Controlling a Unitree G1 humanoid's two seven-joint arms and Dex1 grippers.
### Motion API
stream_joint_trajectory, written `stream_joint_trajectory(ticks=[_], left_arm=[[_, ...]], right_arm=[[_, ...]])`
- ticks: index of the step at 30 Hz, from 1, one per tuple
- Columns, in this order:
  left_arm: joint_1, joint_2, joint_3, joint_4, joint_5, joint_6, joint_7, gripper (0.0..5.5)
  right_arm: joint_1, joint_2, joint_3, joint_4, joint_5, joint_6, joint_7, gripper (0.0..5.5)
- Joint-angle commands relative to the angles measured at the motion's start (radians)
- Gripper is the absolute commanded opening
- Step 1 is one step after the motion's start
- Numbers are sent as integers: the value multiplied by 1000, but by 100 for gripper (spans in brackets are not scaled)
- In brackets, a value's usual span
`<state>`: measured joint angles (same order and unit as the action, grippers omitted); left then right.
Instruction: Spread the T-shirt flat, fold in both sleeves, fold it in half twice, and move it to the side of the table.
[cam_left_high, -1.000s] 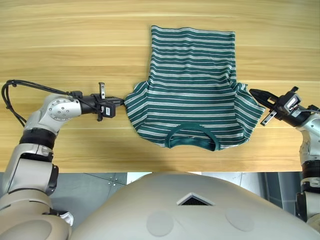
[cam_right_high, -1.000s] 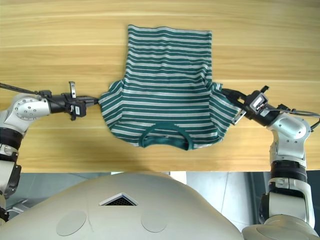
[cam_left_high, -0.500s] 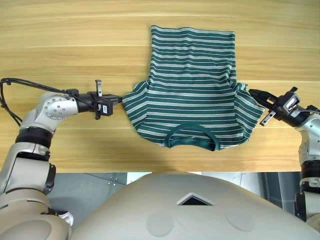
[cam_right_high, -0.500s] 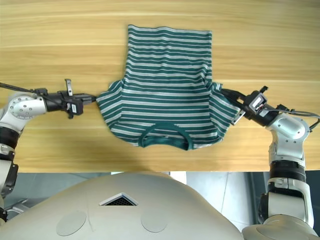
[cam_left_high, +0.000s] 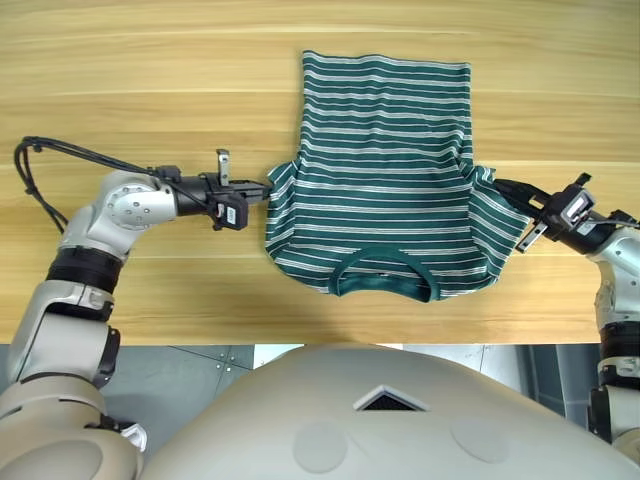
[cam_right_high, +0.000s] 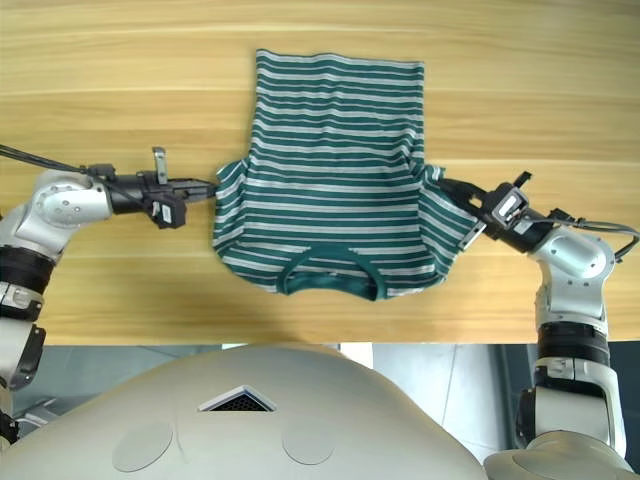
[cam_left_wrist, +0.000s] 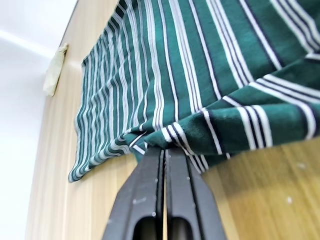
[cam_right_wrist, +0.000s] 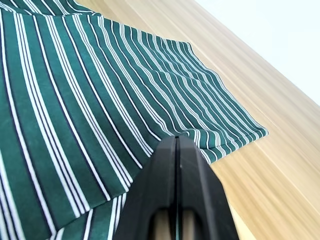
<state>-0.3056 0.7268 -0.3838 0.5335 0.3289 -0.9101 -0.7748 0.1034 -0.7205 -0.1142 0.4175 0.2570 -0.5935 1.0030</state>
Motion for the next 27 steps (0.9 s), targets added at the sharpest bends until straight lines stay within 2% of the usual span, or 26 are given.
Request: stream_joint_trajectory(ticks=[1,11,27], left_arm=[[-65,-44,-33,48,34,19,0,4],[-125,-131,-77,108,75,17,30,4],[-177,-199,-124,140,121,33,52,4]], right_arm=[[2,3,2,-33,-7,13,-7,0],[1,-4,-2,-39,1,23,4,0],[-13,12,29,-49,-6,34,10,0]])
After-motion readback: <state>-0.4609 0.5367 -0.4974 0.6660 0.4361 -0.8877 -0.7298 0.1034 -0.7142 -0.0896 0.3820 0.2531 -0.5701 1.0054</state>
